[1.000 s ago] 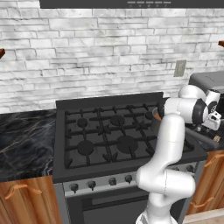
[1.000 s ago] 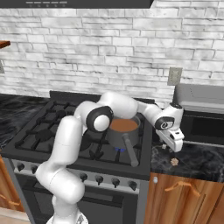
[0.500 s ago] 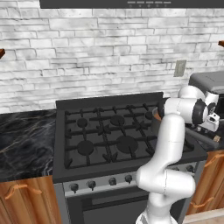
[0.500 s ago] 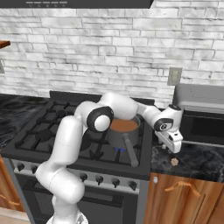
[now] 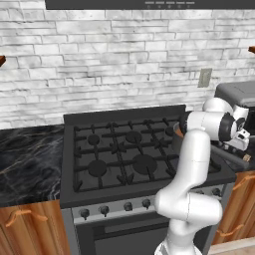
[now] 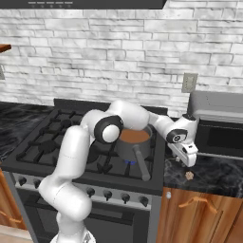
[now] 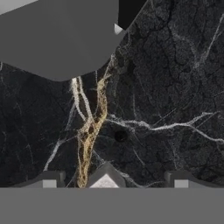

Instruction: Pick up the sugar cube(s) and place them in the saucepan with hot chocolate.

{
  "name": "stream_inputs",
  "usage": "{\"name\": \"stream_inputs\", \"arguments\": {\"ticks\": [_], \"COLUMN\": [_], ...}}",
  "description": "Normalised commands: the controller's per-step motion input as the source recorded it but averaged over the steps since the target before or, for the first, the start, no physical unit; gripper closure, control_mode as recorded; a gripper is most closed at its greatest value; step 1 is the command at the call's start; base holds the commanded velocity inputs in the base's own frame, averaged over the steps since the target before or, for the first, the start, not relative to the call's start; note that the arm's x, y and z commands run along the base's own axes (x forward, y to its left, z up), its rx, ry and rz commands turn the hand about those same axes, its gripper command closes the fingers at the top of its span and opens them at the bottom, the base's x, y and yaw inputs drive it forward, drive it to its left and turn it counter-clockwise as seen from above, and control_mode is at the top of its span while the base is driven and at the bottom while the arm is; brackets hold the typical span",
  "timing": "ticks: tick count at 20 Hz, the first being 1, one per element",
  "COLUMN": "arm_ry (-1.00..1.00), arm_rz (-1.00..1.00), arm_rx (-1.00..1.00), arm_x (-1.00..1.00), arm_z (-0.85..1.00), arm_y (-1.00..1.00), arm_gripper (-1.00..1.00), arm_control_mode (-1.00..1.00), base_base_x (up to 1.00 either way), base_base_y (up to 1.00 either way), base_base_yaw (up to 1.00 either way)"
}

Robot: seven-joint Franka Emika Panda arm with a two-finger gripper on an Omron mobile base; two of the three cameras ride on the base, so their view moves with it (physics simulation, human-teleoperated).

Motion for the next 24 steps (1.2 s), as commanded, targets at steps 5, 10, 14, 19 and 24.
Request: {"name": "stream_inputs", "arguments": {"ticks": [5,10,14,19,24], "arm_ry": [0.00,0.00,-0.01,-0.01,-0.01], "arm_rz": [0.00,0.00,0.00,0.01,0.03], "arm_rx": [0.00,0.00,0.00,0.00,-0.07], "arm_x": [0.00,0.00,-0.04,-0.25,-0.20], "arm_z": [-0.01,0.00,0.30,1.00,1.00], "arm_y": [0.00,0.01,0.13,0.43,0.75], "arm_gripper": [1.00,1.00,1.00,1.00,1.00], "arm_control_mode": [-1.00,-1.00,-1.00,-1.00,-1.00], "base_base_x": [0.00,0.00,0.00,0.00,0.00], "base_base_y": [0.00,0.00,0.00,0.00,0.00], "base_base_yaw": [0.00,0.00,0.00,0.00,0.00]}}
